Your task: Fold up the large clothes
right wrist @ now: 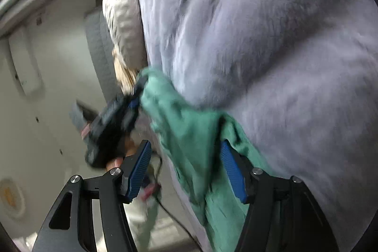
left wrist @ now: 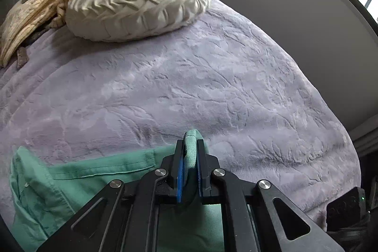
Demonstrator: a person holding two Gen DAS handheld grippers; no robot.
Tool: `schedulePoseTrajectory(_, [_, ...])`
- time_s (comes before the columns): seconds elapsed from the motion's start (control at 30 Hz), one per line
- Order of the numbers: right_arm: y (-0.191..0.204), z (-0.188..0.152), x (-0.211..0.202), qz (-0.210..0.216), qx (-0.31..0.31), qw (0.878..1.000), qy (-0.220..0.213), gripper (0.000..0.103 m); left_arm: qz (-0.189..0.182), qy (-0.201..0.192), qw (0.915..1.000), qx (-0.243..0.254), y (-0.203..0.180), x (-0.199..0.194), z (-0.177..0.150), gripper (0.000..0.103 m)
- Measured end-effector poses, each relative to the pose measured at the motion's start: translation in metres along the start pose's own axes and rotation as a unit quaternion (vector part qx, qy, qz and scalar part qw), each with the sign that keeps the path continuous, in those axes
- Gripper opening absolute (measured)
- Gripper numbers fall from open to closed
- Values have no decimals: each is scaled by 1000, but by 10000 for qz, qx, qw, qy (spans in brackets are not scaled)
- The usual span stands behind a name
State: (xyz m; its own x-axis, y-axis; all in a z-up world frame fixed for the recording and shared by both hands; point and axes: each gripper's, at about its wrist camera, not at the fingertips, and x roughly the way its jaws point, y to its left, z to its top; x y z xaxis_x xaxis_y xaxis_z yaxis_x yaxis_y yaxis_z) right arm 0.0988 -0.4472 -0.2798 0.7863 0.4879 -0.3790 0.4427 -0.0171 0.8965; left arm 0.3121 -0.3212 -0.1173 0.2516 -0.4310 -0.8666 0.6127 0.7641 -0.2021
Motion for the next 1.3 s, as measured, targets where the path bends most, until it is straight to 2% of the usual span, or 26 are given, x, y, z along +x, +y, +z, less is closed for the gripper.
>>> schedulePoseTrajectory(0.03, [0,3,1,-36,51,10000,-37,3,-8,-25,10000,-28,1,-2,1,10])
schedulePoseTrajectory(0.1, [11,0,-5,-120,-208,9995,-184,3,-31,-112,9999,-65,4,-8,3,10])
schedulePoseTrajectory(0.2, [29,-11,-15,-641,-957,9928,-332,2,18,-37,10000,-55,4,3,3,10])
schedulePoseTrajectory(0.27, [22,-10,-13,-1044,-1022,9884,-414,2,149,58,9999,-13,0,20,0,10])
schedulePoseTrajectory(0.3, [15,-7,-11,-1105,-918,9888,-409,2,236,117,9997,10,-5,31,-2,11])
schedulePoseTrajectory(0.37, [-7,1,-9,-1084,-600,9916,-360,2,401,140,9991,37,-13,45,-4,11])
schedulePoseTrajectory(0.47, [-6,2,-19,-1150,-747,9900,-336,2,777,-73,9969,-110,-13,46,2,11])
schedulePoseTrajectory(0.5, [-4,1,-19,-1179,-790,9893,-324,2,694,-56,9972,-286,-7,43,7,11])
schedulePoseTrajectory(0.57, [-7,0,-22,-1137,-710,9907,-239,2,710,-133,9963,-459,0,30,15,11])
schedulePoseTrajectory(0.63, [-9,-1,-27,-1065,-640,9922,-134,3,914,-262,9948,-377,6,11,18,11])
schedulePoseTrajectory(0.73, [-2,-7,-40,-1093,-785,9909,-57,6,871,-248,9955,-273,18,-17,9,11])
schedulePoseTrajectory(0.93, [40,-21,-49,-1127,-1672,9795,50,8,910,-41,9940,-599,46,-62,-59,11])
schedulePoseTrajectory(1.0, [61,-27,-36,-1201,-2155,9689,188,8,979,68,9920,-796,54,-73,-90,11])
schedulePoseTrajectory(1.1, [77,-28,-11,-1314,-2523,9578,412,8,1135,173,9883,-1004,66,-86,-135,11])
schedulePoseTrajectory(1.2, [80,-23,12,-1636,-2782,9452,495,8,1272,361,9821,-1340,85,-88,-177,11])
schedulePoseTrajectory(1.27, [68,-13,26,-2165,-2793,9341,506,8,1420,470,9768,-1530,99,-86,-199,11])
schedulePoseTrajectory(1.3, [61,-9,28,-2302,-2708,9332,537,8,1429,493,9741,-1680,108,-87,-212,11])
